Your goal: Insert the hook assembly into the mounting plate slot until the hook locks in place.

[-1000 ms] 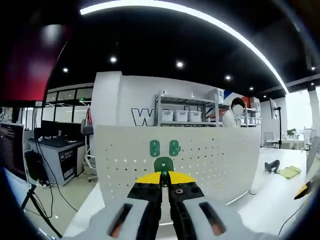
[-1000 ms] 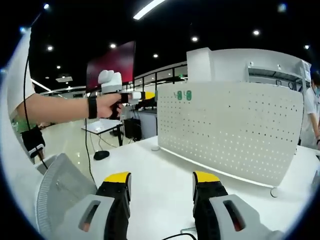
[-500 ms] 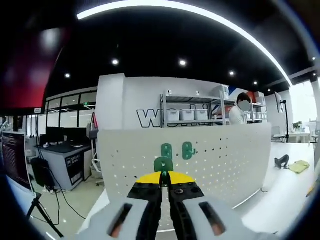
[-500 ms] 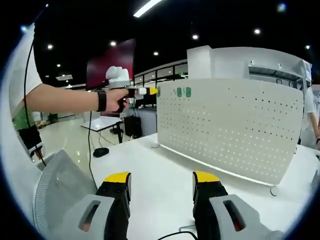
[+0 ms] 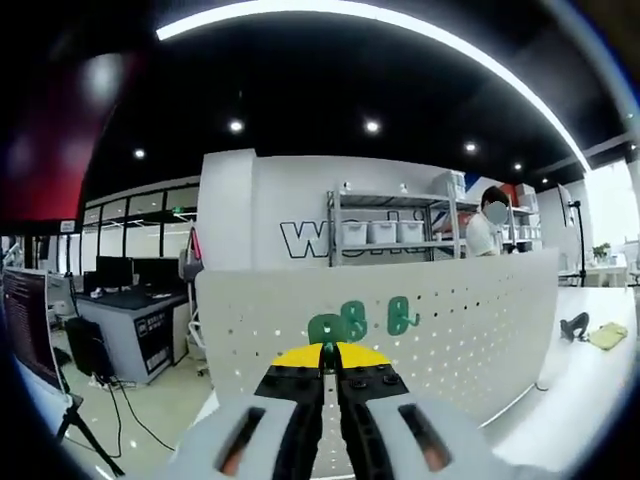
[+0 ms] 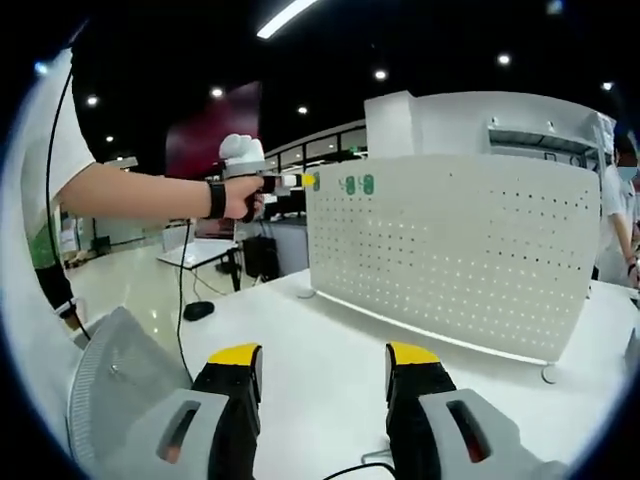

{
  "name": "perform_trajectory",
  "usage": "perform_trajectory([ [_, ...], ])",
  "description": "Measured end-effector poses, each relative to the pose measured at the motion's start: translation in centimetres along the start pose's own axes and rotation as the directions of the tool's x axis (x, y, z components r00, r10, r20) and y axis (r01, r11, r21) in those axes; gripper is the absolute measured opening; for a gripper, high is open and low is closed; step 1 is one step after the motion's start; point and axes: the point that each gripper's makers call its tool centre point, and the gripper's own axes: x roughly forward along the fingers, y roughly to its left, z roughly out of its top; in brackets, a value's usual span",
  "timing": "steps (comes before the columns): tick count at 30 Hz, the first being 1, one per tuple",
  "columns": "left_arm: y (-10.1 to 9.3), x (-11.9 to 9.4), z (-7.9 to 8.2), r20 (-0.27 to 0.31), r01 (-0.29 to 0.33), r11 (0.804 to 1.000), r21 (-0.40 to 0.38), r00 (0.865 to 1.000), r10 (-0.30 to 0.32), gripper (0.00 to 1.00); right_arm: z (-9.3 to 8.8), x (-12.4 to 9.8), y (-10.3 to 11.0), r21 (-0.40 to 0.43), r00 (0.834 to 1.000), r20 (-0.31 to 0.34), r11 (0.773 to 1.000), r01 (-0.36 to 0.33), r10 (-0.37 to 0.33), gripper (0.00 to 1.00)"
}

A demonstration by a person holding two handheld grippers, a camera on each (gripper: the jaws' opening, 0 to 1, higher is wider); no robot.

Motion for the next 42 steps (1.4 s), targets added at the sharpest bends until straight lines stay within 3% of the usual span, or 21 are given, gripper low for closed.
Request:
perform_trajectory([
  [12,0.8,2.4,-0.7,-0.004,-0.011,1.0,0.02,1.0,0.011,0.03,-0.5,0.2,0.0,-0.007,0.999,-0.034,1.0,0.008,-0.008,0.5],
  [28,2.2,5.8,-0.2,0.009,-0.026,0.998,0.064,1.0,0.025,0.03,-0.7,0.5,-0.3,-0.006,0.998,-0.056,0.999,0.035,-0.036,0.49],
  [42,2.3,6.5,-0.9,-0.005,-0.031,0.997,0.064,0.999,0.032,0.03,-1.0,0.4,-0.5,-0.005,0.997,-0.067,0.999,0.045,-0.045,0.49],
])
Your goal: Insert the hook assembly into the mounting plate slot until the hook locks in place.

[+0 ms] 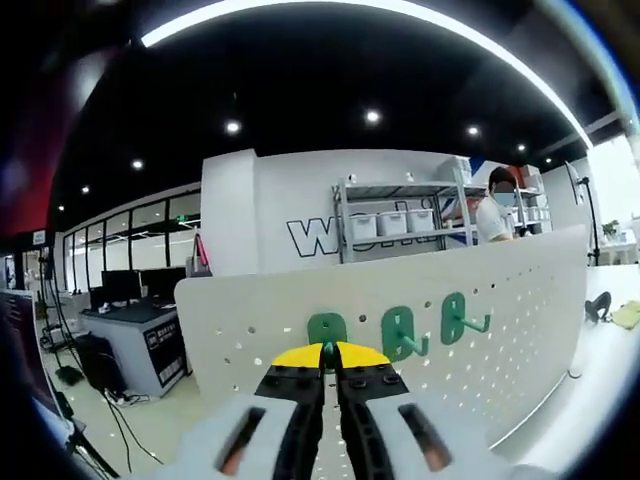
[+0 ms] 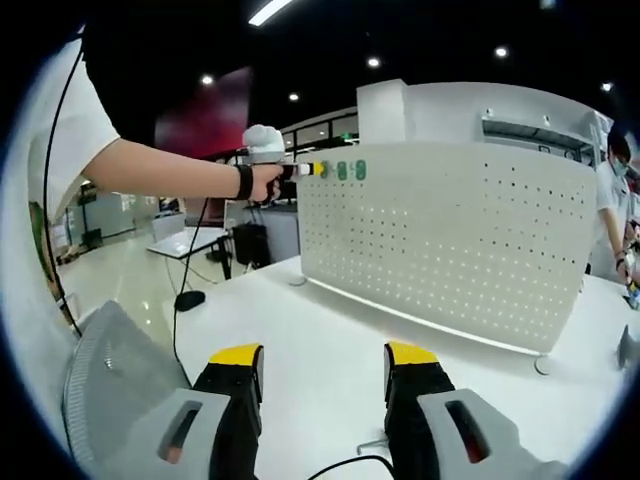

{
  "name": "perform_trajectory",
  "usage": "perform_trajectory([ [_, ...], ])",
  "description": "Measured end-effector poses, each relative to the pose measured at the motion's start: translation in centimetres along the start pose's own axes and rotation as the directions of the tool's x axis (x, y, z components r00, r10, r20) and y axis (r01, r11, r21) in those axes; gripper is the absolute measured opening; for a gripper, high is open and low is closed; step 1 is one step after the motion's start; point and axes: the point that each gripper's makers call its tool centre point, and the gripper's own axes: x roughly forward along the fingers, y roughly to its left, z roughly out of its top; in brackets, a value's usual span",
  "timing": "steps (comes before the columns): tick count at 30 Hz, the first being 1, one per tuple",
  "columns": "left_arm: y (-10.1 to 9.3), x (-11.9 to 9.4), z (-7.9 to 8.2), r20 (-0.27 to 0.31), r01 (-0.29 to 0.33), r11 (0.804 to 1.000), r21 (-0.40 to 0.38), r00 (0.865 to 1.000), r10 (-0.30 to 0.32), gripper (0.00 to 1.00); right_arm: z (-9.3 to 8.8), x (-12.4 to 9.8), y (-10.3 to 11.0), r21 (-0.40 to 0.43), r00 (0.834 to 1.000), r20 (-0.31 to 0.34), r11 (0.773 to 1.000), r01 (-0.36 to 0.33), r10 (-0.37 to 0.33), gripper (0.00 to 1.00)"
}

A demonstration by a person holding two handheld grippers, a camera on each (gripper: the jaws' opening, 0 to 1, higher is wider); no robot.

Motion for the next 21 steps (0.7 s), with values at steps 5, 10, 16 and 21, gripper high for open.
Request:
perform_trajectory([
  [5,0.13,0.26,-0.13,0.002,-0.013,1.0,0.0,1.0,0.013,0.03,0.04,-0.06,-0.1,-0.001,1.0,-0.003,1.0,0.005,-0.005,0.49],
  [10,-0.06,0.02,-0.06,0.007,-0.027,0.999,0.025,1.0,0.027,0.03,0.06,-0.08,-0.2,0.0,1.0,-0.004,1.0,0.009,-0.009,0.48],
  [16,-0.28,0.07,-0.56,-0.007,-0.018,1.0,0.012,1.0,0.018,0.03,0.22,-0.03,-0.04,-0.003,1.0,-0.003,1.0,0.009,-0.009,0.48],
  [21,-0.47,0.0,-0.69,-0.012,-0.016,1.0,-0.021,1.0,0.016,0.04,0.16,-0.08,0.0,0.0,1.0,-0.004,1.0,0.012,-0.012,0.48],
])
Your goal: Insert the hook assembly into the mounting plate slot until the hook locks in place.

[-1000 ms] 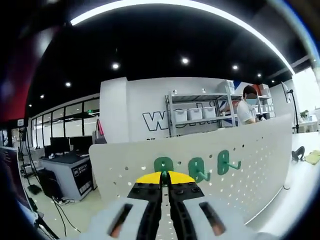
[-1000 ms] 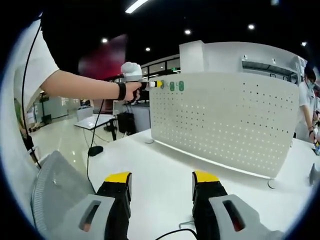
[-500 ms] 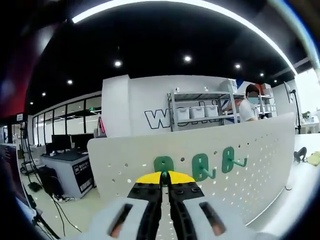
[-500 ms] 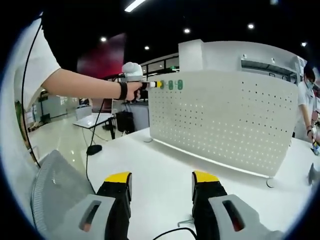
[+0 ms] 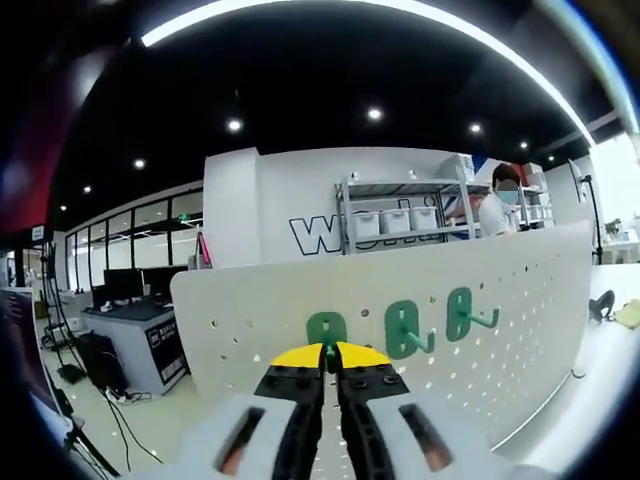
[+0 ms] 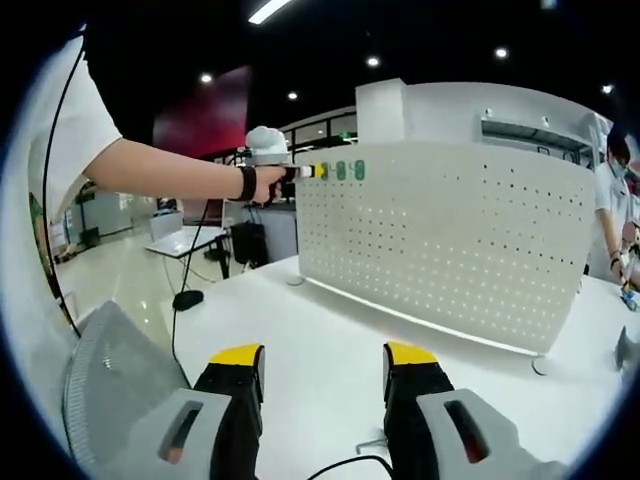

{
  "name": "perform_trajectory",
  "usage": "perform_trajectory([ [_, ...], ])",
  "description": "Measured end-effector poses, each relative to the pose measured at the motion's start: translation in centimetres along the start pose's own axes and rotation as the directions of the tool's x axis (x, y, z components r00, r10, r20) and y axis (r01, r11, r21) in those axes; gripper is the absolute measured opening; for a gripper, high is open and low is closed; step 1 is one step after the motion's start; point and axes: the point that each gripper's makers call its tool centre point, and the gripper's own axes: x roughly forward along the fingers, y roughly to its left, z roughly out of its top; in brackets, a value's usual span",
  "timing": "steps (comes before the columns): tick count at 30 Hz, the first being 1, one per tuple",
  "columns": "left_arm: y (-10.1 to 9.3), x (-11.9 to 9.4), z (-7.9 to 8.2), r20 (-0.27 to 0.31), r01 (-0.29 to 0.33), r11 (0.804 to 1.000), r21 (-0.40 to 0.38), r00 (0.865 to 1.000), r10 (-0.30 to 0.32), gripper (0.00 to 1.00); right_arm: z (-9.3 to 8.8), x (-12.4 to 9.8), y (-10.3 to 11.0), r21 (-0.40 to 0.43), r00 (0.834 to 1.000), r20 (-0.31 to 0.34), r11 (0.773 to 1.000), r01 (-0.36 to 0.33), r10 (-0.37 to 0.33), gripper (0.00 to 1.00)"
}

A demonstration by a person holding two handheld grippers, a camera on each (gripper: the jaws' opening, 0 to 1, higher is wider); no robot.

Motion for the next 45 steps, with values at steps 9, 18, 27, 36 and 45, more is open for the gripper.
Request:
perform_trajectory([
  [9,-0.4,-0.7,-0.6,-0.037,0.033,0.999,0.008,0.999,-0.032,0.05,0.1,-0.3,-0.2,0.002,1.0,0.009,1.0,0.011,-0.011,0.48],
  [18,-1.1,-3.2,-0.9,-0.054,0.074,0.997,0.017,0.996,-0.073,0.09,0.2,-0.9,-0.3,-0.015,1.0,0.005,1.0,0.006,-0.006,0.48],
  [27,-3.1,-6.9,-1.5,-0.048,0.147,0.989,-0.007,0.988,-0.147,0.11,0.4,-1.9,-0.5,-0.034,1.0,0.011,0.999,0.019,-0.018,0.48],
  [36,-8.3,-10.4,-2.4,-0.068,0.304,0.953,0.005,0.951,-0.303,0.13,-0.4,-2.6,-0.4,-0.022,1.0,0.001,0.999,0.031,-0.031,0.48],
  [45,-12.7,-13.8,-4.8,-0.117,0.433,0.901,0.023,0.896,-0.428,0.14,-0.8,-2.4,-0.7,-0.023,0.999,-0.009,0.999,0.033,-0.033,0.48],
])
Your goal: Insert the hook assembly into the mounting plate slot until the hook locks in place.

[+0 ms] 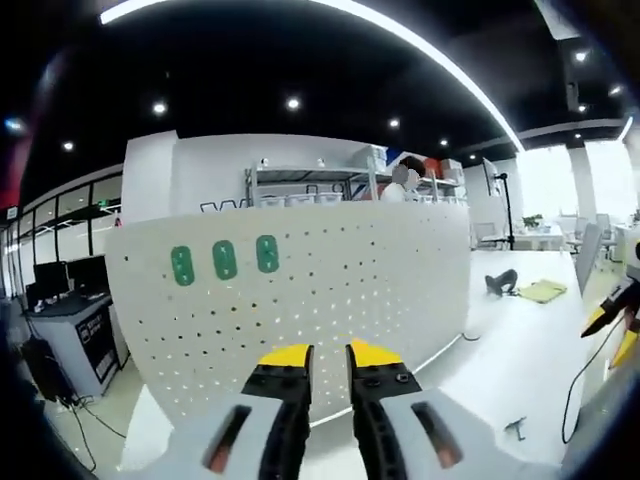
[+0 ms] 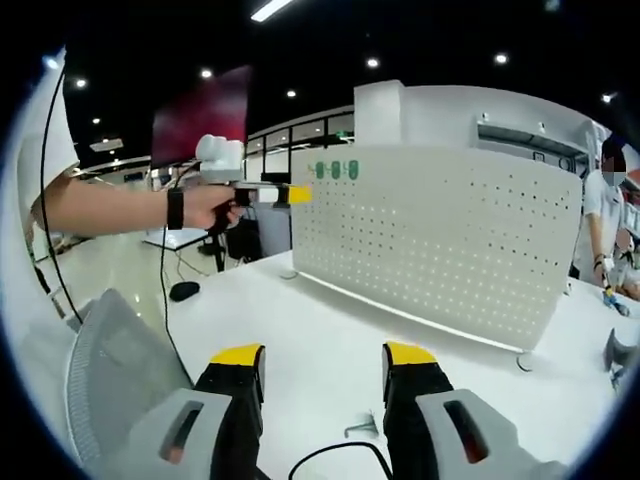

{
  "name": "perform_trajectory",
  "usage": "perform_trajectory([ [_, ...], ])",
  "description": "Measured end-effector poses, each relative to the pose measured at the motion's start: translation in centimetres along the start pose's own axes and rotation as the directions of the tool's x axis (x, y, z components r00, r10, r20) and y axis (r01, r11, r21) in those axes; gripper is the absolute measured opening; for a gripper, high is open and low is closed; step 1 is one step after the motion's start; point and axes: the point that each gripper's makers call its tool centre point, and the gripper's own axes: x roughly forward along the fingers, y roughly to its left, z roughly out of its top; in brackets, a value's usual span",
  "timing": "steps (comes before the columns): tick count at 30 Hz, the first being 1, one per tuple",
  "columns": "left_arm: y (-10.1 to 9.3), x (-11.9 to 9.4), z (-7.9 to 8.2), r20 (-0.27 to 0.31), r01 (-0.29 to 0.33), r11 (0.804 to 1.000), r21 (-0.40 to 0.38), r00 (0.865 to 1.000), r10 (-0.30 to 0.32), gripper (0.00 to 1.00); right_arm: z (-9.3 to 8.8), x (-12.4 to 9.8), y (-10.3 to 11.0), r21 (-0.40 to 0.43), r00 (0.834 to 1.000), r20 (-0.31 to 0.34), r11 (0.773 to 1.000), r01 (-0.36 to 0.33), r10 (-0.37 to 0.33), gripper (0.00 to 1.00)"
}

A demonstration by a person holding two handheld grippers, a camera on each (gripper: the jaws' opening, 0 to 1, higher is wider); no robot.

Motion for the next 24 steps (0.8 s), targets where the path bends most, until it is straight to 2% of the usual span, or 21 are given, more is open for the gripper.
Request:
perform_trajectory([
  [3,-1.8,-0.3,-0.6,-0.005,0.071,0.997,-0.003,0.997,-0.071,0.16,-0.2,0.0,0.1,0.014,1.0,-0.002,1.0,-0.003,0.003,0.47],
  [9,-3.4,-1.1,-1.9,-0.037,0.123,0.992,0.001,0.992,-0.123,0.18,-0.5,0.2,0.6,0.02,1.0,-0.002,1.0,-0.001,0.001,0.47],
  [11,-4.3,-1.4,-2.3,-0.046,0.161,0.987,0.006,0.986,-0.161,0.17,-0.5,0.2,0.7,0.033,1.0,0.001,0.999,0.001,-0.001,0.47],
  [12,-5.2,-1.6,-2.7,-0.065,0.21,0.978,-0.003,0.975,-0.21,0.16,-0.6,0.2,0.7,0.035,1.0,0.0,0.999,0.002,-0.002,0.47],
  [15,-6.2,-2.0,-3.4,-0.102,0.256,0.965,0.051,0.963,-0.25,0.19,-0.7,0.3,0.8,0.042,1.0,-0.002,0.999,0.004,-0.003,0.47],
  [21,-7.8,-2.0,-4.5,-0.144,0.329,0.942,0.067,0.937,-0.317,0.2,-0.8,0.4,0.5,0.056,1.0,-0.004,0.998,0.02,-0.02,0.47],
  [22,-8.4,-2.0,-4.9,-0.162,0.354,0.931,0.085,0.927,-0.338,0.2,-0.8,0.4,0.5,0.059,1.0,-0.004,0.998,0.022,-0.022,0.47],
  [24,-9.1,-1.8,-5.6,-0.179,0.381,0.922,0.065,0.914,-0.365,0.21,-0.8,0.4,0.4,0.057,1.0,-0.01,0.998,0.03,-0.029,0.47],
])
